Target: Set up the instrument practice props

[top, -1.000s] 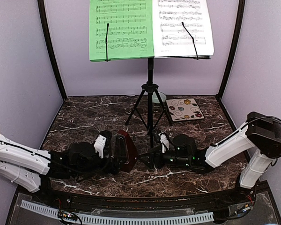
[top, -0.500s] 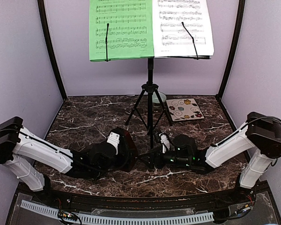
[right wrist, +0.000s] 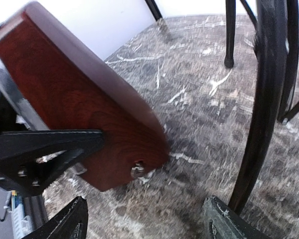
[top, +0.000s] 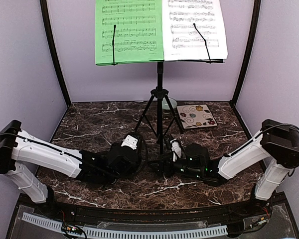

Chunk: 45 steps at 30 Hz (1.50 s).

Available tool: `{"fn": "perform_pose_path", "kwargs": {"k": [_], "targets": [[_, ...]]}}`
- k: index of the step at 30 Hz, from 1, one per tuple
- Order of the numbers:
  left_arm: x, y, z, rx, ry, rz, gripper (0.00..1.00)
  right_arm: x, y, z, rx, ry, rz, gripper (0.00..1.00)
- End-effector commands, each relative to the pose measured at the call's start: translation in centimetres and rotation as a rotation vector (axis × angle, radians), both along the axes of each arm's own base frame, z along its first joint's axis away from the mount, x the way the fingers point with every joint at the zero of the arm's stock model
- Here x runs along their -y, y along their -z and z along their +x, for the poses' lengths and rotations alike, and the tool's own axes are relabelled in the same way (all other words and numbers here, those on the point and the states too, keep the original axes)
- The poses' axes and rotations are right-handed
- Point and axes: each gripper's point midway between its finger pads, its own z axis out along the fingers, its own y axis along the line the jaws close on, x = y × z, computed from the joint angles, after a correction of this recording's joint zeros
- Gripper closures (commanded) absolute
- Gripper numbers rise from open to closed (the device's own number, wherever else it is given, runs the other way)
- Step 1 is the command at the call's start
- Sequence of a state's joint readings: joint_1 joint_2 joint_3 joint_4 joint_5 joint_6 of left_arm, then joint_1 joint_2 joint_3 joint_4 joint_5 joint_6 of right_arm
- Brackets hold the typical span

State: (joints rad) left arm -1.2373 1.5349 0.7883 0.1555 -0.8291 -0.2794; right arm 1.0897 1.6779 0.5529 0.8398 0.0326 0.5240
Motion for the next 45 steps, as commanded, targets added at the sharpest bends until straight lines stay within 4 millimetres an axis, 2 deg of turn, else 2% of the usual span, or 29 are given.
{"fn": "perform_pose_path", "kwargs": {"k": [1, 4, 5, 12, 17, 22, 33, 45], "targets": [[-1.1, -6.6, 0.4, 0.123, -0.105, 0.095, 0.61, -1.4, -2.2, 1.0, 0.155, 0.051, 0.023, 0.21], [-1.2, -8.5, 0.5, 0.135, -0.158, 0.156, 0.61, -2.4, -2.7, 1.0, 0.22, 0.065, 0.036, 0.25], [-1.4, -8.5, 0.4, 0.122, -0.168, 0.173, 0.61, -2.6, -2.9, 1.1, 0.242, 0.069, 0.041, 0.27], [-0.3, -11.0, 0.0, 0.121, -0.117, 0.077, 0.63, -3.2, -4.4, 0.5, 0.371, 0.072, 0.114, 0.43], [-0.5, -11.8, -0.4, 0.134, -0.096, 0.05, 0.64, -3.7, -4.9, -0.2, 0.415, 0.028, 0.132, 0.49], [-0.3, -12.3, -0.8, 0.156, -0.052, -0.002, 0.65, -4.3, -4.9, -1.1, 0.429, -0.025, 0.141, 0.54], [1.1, -12.8, -1.5, 0.193, 0.011, -0.014, 0.65, -5.5, -4.9, -1.0, 0.415, -0.051, 0.114, 0.57], [1.9, -13.7, -2.3, 0.228, 0.077, -0.06, 0.68, -5.1, -4.6, -0.8, 0.402, -0.031, 0.109, 0.72]]}}
